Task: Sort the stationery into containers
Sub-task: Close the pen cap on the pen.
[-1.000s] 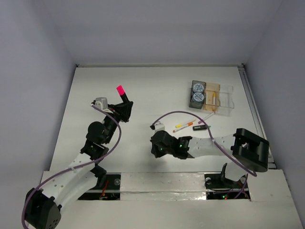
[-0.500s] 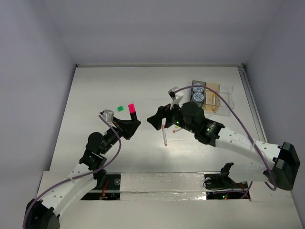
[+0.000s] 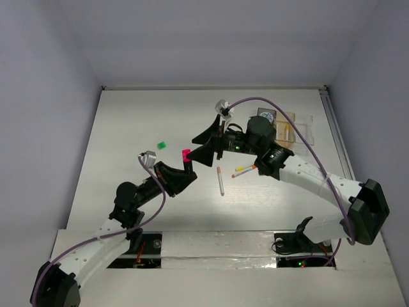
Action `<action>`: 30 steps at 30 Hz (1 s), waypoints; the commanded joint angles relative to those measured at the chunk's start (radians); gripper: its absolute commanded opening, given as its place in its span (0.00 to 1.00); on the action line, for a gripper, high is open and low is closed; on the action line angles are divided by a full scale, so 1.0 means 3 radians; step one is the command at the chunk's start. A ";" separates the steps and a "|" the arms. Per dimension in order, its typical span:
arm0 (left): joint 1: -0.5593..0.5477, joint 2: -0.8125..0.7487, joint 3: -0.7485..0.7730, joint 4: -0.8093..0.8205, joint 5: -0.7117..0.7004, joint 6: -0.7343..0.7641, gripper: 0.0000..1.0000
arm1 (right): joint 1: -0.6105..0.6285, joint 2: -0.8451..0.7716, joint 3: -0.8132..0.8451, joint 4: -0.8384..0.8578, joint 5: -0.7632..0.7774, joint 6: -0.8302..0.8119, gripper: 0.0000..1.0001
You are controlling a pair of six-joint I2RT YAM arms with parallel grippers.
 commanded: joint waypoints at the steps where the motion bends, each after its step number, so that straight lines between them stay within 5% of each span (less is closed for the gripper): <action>1: -0.0001 0.0044 -0.0032 0.0455 0.0216 -0.0118 0.00 | 0.0001 0.0108 0.0184 0.0433 -0.0453 0.0145 0.86; 5: -0.0001 0.0126 -0.0032 0.0568 0.0277 -0.0154 0.00 | 0.0001 0.0236 0.0215 0.0556 -0.0586 0.0283 0.78; 10: -0.0001 0.0192 -0.0032 0.0629 0.0293 -0.0179 0.00 | 0.0001 0.0344 0.0205 0.0725 -0.0627 0.0395 0.57; 21: -0.0001 0.0238 -0.0032 0.0665 0.0303 -0.0184 0.00 | 0.0001 0.0487 0.0215 0.0797 -0.0642 0.0518 0.43; 30: -0.0001 0.0202 -0.0032 0.0665 0.0267 -0.0184 0.00 | 0.0001 0.0503 0.0159 0.0817 -0.0632 0.0605 0.11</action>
